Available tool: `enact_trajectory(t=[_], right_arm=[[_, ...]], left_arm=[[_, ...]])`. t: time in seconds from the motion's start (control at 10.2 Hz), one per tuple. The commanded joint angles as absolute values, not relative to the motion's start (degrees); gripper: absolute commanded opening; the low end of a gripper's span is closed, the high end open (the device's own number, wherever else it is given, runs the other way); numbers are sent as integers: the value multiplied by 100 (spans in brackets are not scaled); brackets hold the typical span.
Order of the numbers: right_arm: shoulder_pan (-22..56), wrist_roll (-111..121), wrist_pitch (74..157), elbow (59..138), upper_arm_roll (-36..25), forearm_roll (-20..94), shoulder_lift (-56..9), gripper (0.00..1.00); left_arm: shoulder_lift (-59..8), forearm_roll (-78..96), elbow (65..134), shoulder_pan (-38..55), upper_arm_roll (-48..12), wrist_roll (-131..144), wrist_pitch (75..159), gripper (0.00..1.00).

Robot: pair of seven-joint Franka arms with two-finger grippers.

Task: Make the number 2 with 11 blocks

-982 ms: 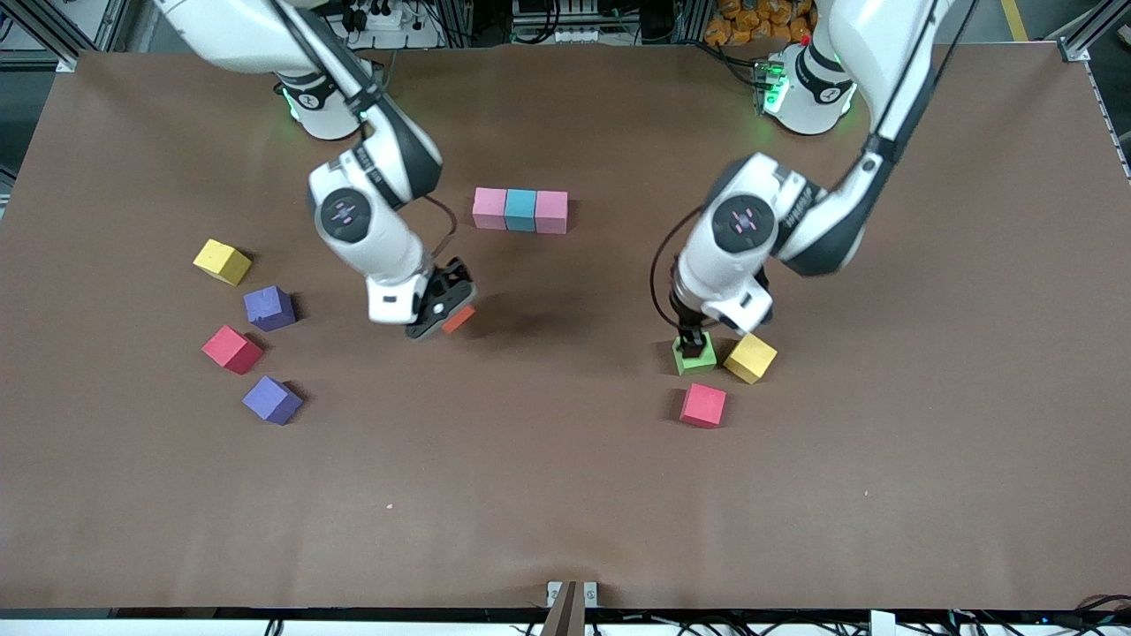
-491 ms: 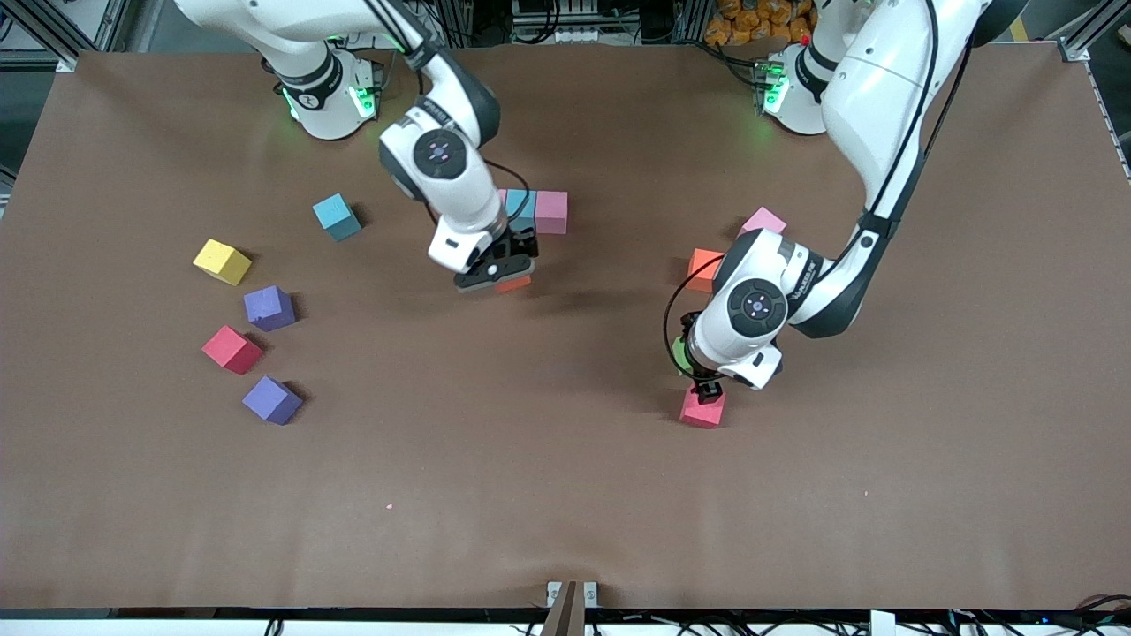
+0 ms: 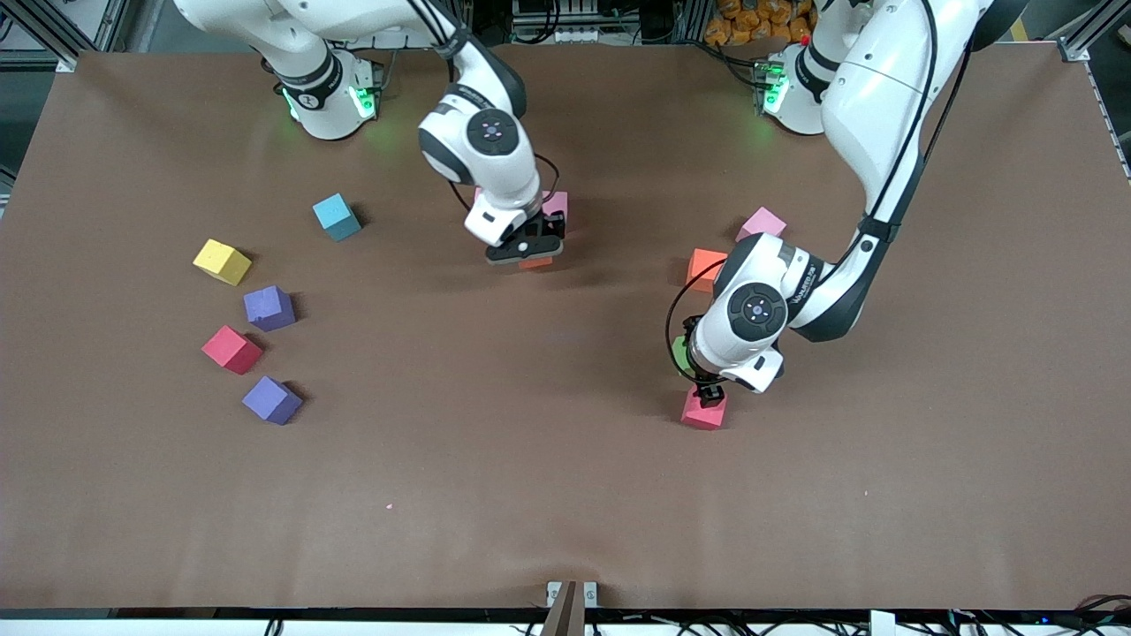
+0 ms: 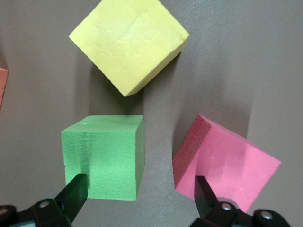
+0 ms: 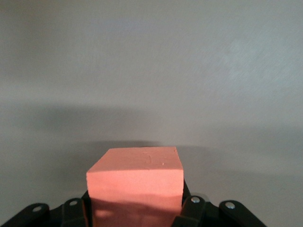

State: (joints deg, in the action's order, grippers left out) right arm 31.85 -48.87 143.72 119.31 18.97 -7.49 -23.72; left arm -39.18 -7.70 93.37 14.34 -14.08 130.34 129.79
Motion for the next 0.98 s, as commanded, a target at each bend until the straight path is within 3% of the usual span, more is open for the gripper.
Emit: enact_trajectory(t=[0.0, 0.39, 0.88], right_arm=[[3322, -5334, 14344, 11672, 1784, -827, -2540, 34], [3402, -5607, 14396, 11584, 1784, -826, -2830, 33], [3410, -5854, 14598, 11593, 1793, -817, -2909, 33]], left_arm=[[-3719, -905, 9334, 1441, -1432, 13218, 12518, 100], [-3551, -844, 9588, 1538, -1485, 13402, 12199, 100], [-3805, -914, 9659, 1556, -1468, 13702, 12620, 100]])
